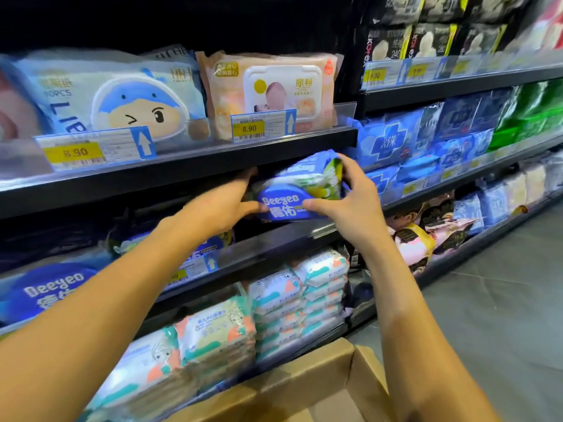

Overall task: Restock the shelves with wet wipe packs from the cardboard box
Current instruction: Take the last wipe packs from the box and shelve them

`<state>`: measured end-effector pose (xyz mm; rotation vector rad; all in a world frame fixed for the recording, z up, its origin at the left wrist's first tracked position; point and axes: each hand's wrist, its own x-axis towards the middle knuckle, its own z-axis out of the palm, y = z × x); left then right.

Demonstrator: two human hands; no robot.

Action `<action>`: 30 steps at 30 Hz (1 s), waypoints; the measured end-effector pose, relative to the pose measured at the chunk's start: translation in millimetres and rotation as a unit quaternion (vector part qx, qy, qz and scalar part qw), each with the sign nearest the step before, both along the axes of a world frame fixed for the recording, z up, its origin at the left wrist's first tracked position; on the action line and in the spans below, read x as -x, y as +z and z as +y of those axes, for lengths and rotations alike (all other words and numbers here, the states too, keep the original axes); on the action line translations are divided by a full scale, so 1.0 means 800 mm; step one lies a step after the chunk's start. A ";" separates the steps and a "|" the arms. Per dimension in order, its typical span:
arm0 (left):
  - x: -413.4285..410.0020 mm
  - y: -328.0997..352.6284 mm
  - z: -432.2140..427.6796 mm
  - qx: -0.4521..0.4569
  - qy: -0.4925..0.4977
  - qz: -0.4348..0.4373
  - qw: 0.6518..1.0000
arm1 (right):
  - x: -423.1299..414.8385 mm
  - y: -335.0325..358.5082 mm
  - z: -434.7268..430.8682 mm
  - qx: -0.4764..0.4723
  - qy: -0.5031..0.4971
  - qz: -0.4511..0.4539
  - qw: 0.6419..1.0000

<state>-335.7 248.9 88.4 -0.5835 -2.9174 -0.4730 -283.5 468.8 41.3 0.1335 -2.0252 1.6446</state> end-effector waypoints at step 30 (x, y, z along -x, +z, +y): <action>0.025 -0.040 0.026 0.091 -0.022 0.088 0.992 | 0.076 -0.030 0.004 -0.301 -0.029 -0.034 0.953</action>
